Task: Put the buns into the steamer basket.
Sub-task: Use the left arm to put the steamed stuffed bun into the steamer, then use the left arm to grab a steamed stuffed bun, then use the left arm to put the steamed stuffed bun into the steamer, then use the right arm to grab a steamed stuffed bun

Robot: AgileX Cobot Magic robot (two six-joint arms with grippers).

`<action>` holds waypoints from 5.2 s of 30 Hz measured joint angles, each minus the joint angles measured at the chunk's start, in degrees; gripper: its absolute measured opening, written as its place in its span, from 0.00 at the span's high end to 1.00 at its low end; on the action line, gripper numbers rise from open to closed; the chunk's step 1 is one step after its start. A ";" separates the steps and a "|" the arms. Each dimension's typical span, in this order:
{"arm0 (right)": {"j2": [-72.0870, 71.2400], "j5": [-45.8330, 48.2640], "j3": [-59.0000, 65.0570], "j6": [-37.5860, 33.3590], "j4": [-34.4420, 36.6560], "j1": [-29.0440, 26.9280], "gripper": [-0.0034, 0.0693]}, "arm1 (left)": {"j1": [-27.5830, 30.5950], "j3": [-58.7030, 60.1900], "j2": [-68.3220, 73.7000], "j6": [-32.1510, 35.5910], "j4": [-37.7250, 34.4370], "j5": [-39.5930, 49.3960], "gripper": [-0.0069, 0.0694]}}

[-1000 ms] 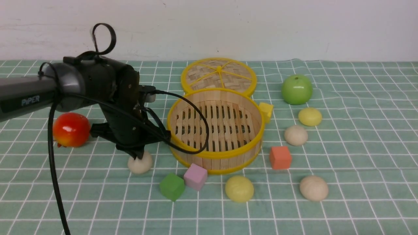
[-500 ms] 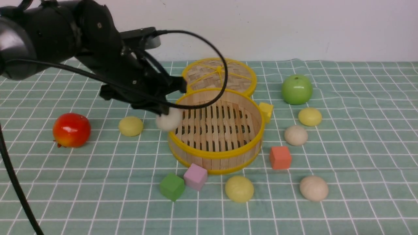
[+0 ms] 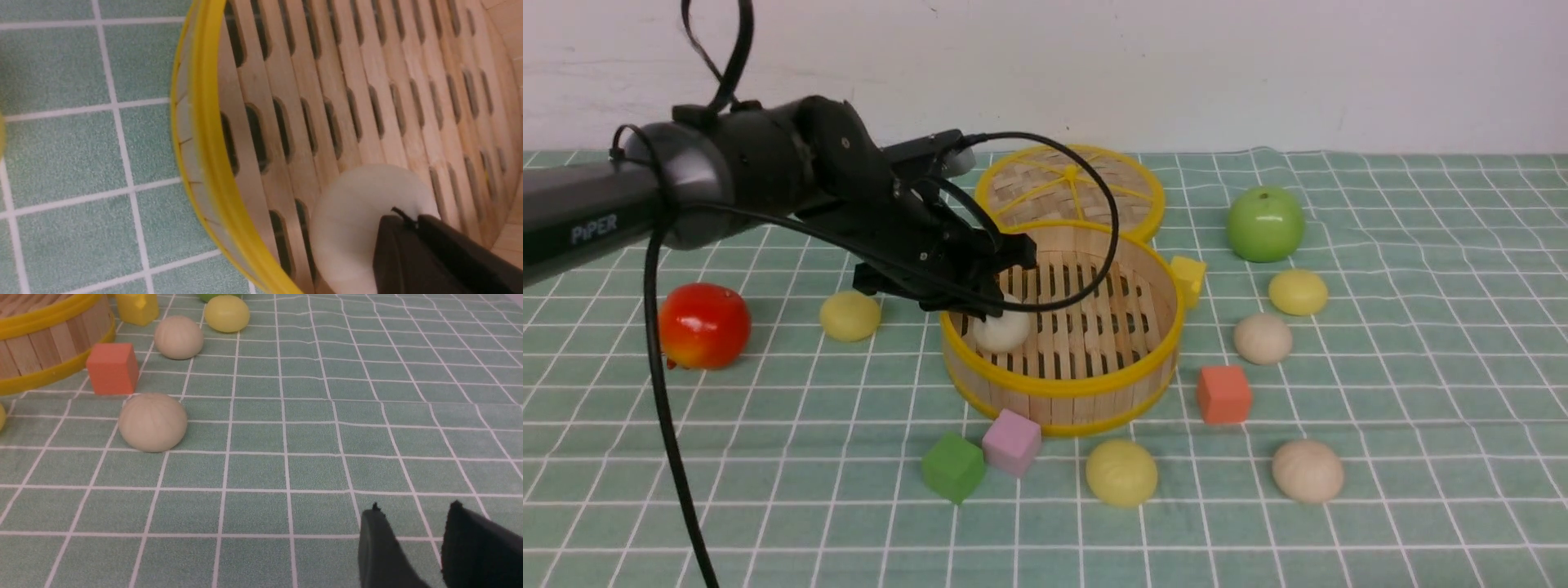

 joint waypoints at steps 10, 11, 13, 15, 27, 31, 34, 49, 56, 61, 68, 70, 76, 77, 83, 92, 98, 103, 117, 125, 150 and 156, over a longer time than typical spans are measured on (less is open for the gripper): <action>0.00 0.00 0.00 0.00 0.04 0.00 0.62 | 0.00 0.00 0.36 0.00 -0.06 0.21 0.83; 0.00 0.00 0.00 0.00 0.04 0.00 0.62 | 0.00 0.00 0.36 0.00 -0.06 0.21 0.81; 0.00 0.00 0.00 0.00 0.04 0.00 0.62 | 0.00 0.00 0.36 -0.14 -0.06 0.21 0.78; 0.00 0.00 0.00 0.00 0.04 0.00 0.62 | 0.00 0.00 0.36 -0.24 -0.06 0.21 0.75; 0.00 0.00 0.00 0.00 0.04 0.00 0.62 | 0.00 0.00 -1.86 -0.42 4.12 0.93 0.44; 0.00 0.00 0.00 0.00 0.04 0.00 0.62 | 0.17 0.00 -4.51 -0.76 8.34 -1.86 0.43; 0.00 0.00 0.00 0.00 0.04 0.00 0.62 | 1.46 0.00 -5.64 -3.70 12.27 -4.97 0.43; 0.00 0.00 0.00 0.00 0.04 0.00 0.62 | 9.09 0.00 2.52 -10.36 21.99 -8.37 0.43; 0.00 0.00 0.00 0.00 0.04 0.00 0.62 | 9.09 0.00 4.41 -10.54 27.17 -9.87 0.43; 0.00 0.00 0.00 0.00 0.04 0.00 0.62 | 9.09 0.00 5.43 -10.54 28.09 -12.72 0.43; 0.00 0.00 0.00 0.00 0.04 0.00 0.62 | 9.09 0.00 7.74 -11.79 28.52 -12.85 0.46; 0.00 0.00 0.00 0.00 0.04 0.00 0.62 | 9.09 0.00 8.01 -11.87 28.58 -12.79 0.49; 0.00 0.00 0.00 0.00 0.04 0.00 0.62 | 9.09 -0.04 8.10 -11.87 28.70 -12.60 0.73; 0.00 0.00 0.00 0.00 0.04 0.00 0.62 | 9.09 -0.04 8.10 -11.87 28.70 -12.51 0.77; 0.00 0.00 0.00 0.00 0.04 0.00 0.62 | 9.09 -0.04 5.27 -11.87 28.27 -9.83 0.93; 0.00 0.00 0.00 0.00 0.04 0.00 0.62 | 7.39 -0.04 -5.06 -9.96 19.14 -8.79 0.93; 0.00 0.00 0.00 0.00 0.04 0.00 0.62 | 1.57 -0.04 -6.59 -6.49 15.90 -9.49 0.93; 0.00 0.00 0.00 0.00 0.04 0.00 0.62 | -1.81 -0.04 -6.48 -6.06 15.61 -11.21 0.93; 0.00 0.00 0.00 0.00 -0.01 0.00 0.62 | -3.86 -0.04 -5.46 -6.04 15.34 -19.63 0.92; 0.00 0.00 0.00 0.00 0.04 0.00 0.62 | -3.86 -0.04 0.97 -6.04 15.34 -22.44 0.92; 0.00 0.00 0.00 0.00 0.04 0.00 0.62 | -3.86 -0.04 -3.20 -6.04 15.13 -16.94 0.19; 0.00 0.00 0.00 0.00 0.04 0.00 0.62 | -3.86 -0.04 -14.93 -6.04 17.98 -4.29 0.16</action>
